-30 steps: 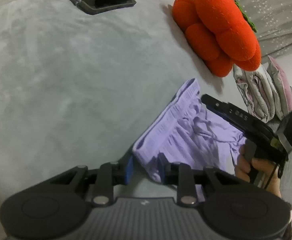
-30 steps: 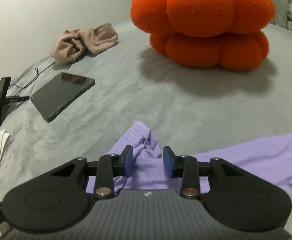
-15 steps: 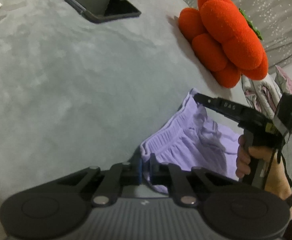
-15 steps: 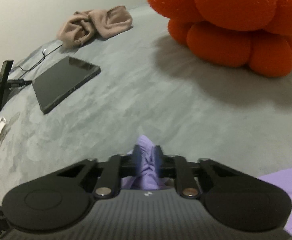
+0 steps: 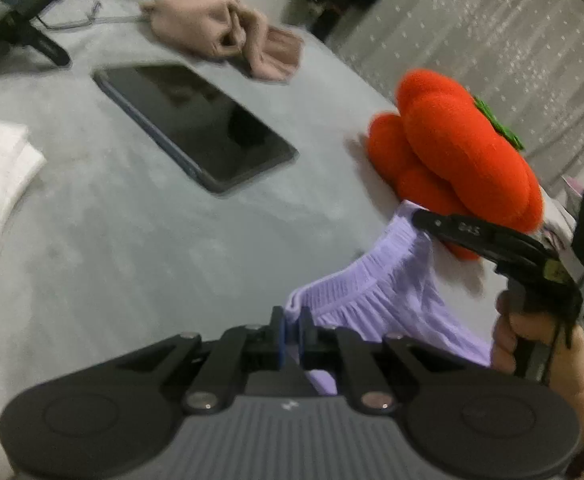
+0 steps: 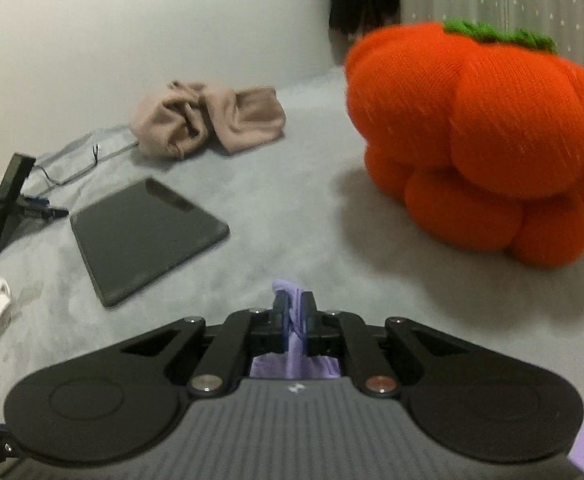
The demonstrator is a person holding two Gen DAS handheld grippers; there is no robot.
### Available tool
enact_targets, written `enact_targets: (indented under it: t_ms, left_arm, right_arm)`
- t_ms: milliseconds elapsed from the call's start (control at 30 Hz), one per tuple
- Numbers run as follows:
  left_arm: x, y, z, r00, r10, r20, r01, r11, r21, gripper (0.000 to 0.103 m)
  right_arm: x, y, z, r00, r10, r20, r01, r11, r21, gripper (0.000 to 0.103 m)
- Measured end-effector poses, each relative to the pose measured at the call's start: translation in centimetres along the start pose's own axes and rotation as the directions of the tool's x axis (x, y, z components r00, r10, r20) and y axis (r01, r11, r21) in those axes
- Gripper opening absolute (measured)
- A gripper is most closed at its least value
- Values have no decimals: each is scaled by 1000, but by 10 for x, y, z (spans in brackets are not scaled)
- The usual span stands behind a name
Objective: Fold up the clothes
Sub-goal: 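Grasp the garment waistband with the left gripper while the right gripper grasps fabric, then open both grippers and release the lavender garment onto the bed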
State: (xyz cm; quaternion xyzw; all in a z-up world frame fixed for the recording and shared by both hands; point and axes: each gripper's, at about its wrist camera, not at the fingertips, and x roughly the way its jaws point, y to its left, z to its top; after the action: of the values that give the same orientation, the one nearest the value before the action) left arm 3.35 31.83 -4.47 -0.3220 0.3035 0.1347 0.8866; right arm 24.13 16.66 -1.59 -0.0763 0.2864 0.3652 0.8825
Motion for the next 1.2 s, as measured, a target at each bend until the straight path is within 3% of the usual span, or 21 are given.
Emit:
enact_targets:
  t_ms: [133, 400, 467, 567, 633, 667, 733, 1200]
  left_arm:
    - [0, 9, 11, 998, 51, 43, -51, 999, -2, 6]
    - [19, 19, 14, 993, 115, 14, -115, 993, 29, 7]
    - [23, 18, 13, 991, 133, -4, -133, 990, 47, 9]
    - [23, 16, 12, 988, 153, 2, -152, 987, 57, 23]
    - [19, 14, 13, 990, 141, 28, -143, 988, 62, 35]
    - [17, 11, 13, 989, 139, 42, -141, 988, 68, 36]
    - [15, 6, 12, 989, 137, 57, -141, 986, 83, 39]
    - [12, -51, -11, 991, 119, 56, -127, 974, 190, 48]
  right_arm:
    - [10, 16, 11, 1000, 8, 25, -8, 1000, -10, 7]
    - [41, 37, 7, 1000, -9, 1, 9, 1000, -29, 7]
    - [48, 38, 3, 1000, -18, -17, 17, 1000, -19, 8]
    - [50, 37, -1, 999, -17, -48, 17, 1000, 5, 15]
    - [47, 36, -2, 998, -12, -56, 13, 1000, 6, 16]
    - [43, 35, -2, 998, -11, -58, 11, 1000, 7, 18]
    - [33, 33, -2, 999, -17, -48, 17, 1000, 8, 40]
    - [-43, 5, -28, 998, -53, -28, 54, 998, 33, 41]
